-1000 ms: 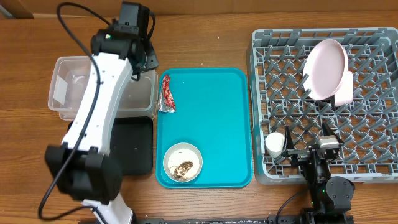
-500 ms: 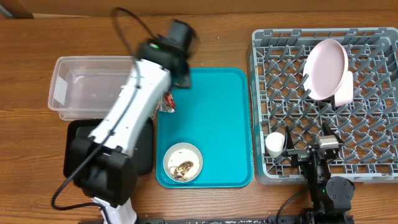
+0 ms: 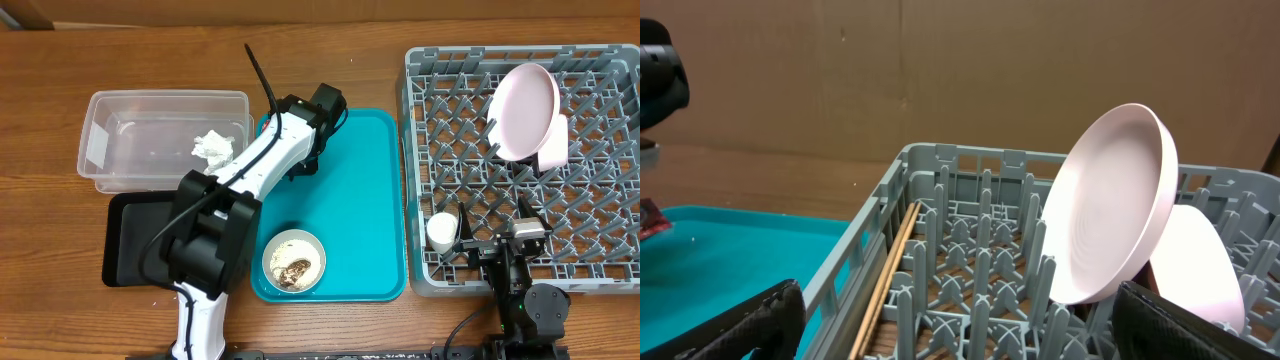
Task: Sort waste into correct bins and load items into the dishwasher
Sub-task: 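Grasp the red wrapper with the left gripper and drop it in the clear bin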
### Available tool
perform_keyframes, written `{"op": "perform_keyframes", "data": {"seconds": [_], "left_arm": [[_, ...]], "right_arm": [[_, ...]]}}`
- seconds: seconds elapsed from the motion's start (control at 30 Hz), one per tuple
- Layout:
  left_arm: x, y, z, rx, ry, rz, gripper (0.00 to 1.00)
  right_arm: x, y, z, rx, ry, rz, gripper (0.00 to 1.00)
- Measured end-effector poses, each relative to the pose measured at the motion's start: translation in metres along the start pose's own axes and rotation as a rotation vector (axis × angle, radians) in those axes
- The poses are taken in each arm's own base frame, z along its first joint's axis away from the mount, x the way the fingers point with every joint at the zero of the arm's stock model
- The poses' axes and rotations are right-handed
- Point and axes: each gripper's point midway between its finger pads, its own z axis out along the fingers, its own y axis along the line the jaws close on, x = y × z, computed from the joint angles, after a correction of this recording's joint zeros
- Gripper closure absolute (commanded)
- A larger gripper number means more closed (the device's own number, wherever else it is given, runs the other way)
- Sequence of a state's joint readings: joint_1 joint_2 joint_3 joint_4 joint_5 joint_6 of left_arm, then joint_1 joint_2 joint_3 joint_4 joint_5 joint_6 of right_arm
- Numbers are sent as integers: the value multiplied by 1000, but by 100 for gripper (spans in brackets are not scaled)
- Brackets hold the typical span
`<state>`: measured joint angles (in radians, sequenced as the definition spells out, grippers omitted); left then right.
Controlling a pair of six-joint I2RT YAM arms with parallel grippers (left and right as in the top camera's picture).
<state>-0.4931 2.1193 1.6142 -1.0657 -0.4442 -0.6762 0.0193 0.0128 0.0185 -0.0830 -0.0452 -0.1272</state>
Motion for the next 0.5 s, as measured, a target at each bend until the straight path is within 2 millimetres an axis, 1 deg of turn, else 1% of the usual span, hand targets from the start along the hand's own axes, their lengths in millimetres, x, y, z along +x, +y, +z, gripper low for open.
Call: {"op": "perform_keyframes", "data": {"seconds": [0.17, 0.23, 0.27, 0.3, 0.33, 0.5], "left_arm": [[-4, -4, 11, -19, -21, -33, 54], [-4, -6, 15, -24, -20, -37, 62], [-3, -6, 18, -29, -16, -36, 70], [-2, -7, 19, -31, -13, -38, 86], [-2, -7, 21, -33, -10, -41, 96], [4, -2, 20, -52, 17, -24, 96]], "right_arm": [[0, 0, 0, 0, 0, 0, 0], [0, 0, 0, 0, 0, 0, 0], [0, 0, 0, 0, 0, 0, 0], [0, 0, 0, 0, 0, 0, 0], [0, 0, 0, 0, 0, 0, 0], [0, 0, 0, 0, 0, 0, 0]]}}
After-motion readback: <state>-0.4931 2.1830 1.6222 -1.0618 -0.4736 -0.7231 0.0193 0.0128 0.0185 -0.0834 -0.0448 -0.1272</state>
